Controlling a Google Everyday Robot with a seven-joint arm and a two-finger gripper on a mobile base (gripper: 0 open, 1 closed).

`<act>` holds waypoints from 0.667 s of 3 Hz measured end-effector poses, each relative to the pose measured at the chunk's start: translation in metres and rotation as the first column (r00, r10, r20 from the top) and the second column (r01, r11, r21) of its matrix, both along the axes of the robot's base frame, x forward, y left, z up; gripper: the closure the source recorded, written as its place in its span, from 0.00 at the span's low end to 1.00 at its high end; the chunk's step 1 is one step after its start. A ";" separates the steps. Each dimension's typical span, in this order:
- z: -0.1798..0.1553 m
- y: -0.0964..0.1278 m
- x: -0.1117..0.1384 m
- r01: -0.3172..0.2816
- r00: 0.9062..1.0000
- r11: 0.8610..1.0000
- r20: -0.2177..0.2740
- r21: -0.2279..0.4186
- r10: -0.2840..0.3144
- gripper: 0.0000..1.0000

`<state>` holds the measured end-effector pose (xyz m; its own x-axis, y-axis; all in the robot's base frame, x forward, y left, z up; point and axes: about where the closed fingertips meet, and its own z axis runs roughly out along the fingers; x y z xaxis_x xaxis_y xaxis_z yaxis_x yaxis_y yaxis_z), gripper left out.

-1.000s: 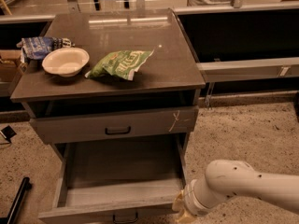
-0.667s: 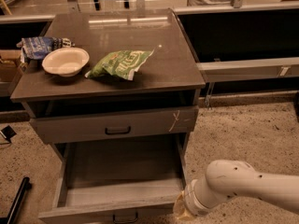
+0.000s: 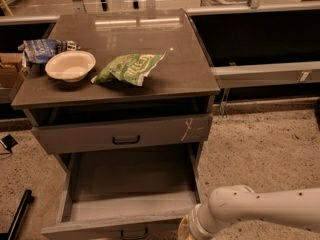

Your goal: Close middle drawer

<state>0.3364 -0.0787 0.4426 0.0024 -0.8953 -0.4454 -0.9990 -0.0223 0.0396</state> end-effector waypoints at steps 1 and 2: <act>-0.025 0.015 0.008 -0.019 0.999 1.000 0.047 0.002 0.019 1.00; -0.025 0.015 0.008 -0.019 0.999 1.000 0.047 0.002 0.019 1.00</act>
Offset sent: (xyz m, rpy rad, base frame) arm 0.0042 0.0116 -0.0239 -0.0009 -0.0332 0.0178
